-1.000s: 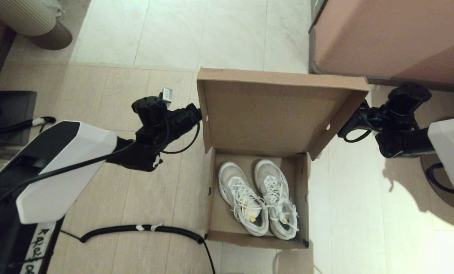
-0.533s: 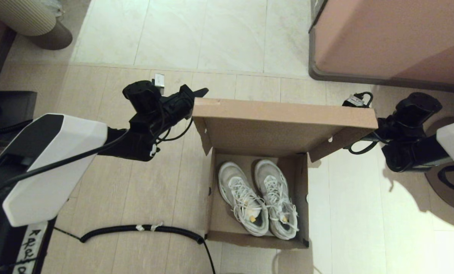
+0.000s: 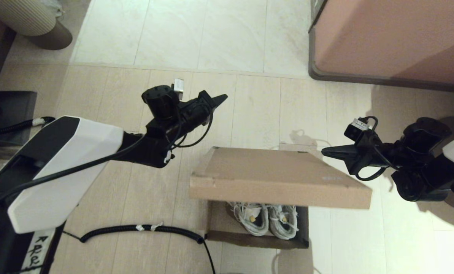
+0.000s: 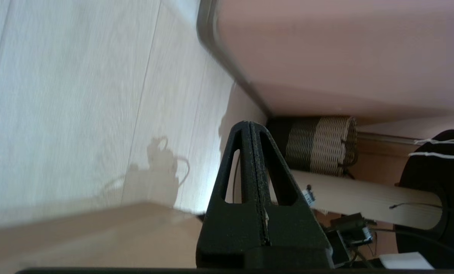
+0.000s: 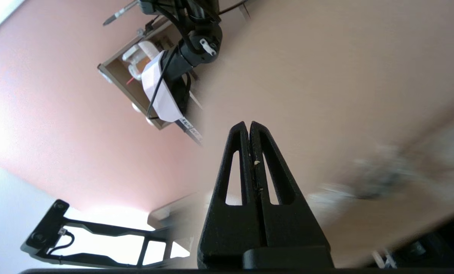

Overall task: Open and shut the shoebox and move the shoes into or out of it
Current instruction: Close the shoe box

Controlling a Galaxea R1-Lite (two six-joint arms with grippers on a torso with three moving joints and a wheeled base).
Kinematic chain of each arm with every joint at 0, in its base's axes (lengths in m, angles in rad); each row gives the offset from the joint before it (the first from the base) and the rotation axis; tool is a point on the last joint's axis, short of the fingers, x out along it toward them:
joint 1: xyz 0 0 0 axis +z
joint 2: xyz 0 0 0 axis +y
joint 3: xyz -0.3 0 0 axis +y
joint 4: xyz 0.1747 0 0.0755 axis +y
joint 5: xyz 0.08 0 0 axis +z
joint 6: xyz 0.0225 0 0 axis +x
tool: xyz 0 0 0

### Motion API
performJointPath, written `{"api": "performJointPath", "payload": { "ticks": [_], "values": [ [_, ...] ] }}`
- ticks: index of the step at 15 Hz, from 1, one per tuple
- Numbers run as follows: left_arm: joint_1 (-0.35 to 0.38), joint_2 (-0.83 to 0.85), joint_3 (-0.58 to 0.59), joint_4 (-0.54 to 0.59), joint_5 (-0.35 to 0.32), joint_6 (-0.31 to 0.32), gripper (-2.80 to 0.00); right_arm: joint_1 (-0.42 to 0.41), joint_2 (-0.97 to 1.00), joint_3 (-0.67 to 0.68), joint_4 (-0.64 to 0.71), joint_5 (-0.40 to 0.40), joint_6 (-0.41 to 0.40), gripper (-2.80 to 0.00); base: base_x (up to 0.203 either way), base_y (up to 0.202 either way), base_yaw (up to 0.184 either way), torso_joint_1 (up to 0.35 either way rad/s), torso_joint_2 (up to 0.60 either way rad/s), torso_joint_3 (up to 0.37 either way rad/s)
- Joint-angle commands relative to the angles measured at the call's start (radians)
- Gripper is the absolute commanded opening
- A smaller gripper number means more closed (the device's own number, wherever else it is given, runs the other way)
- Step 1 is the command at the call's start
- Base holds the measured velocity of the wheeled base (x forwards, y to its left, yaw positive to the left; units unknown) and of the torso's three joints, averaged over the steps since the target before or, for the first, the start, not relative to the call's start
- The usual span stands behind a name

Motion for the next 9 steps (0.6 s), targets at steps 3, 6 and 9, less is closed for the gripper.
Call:
{"api": "performJointPath", "payload": {
  "ticks": [3,6,9],
  "values": [
    [-0.041,-0.037,0.125,-0.01,-0.001,0.012,-2.8,-0.011,-0.034,0.019,-0.009,0.009,0.0,-2.8,0.0,0.0,0.0,0.0,0.0,0.0],
    [-0.076,-0.112,0.304,-0.018,-0.001,0.101,-2.8,0.001,-0.061,0.021,-0.009,-0.081,0.003,-2.8,0.0,0.0,0.0,0.0,0.0,0.0],
    [-0.117,-0.199,0.484,-0.018,0.039,0.272,-2.8,0.016,-0.103,0.069,-0.009,-0.349,-0.088,-2.8,0.0,0.0,0.0,0.0,0.0,0.0]
  ]
}}
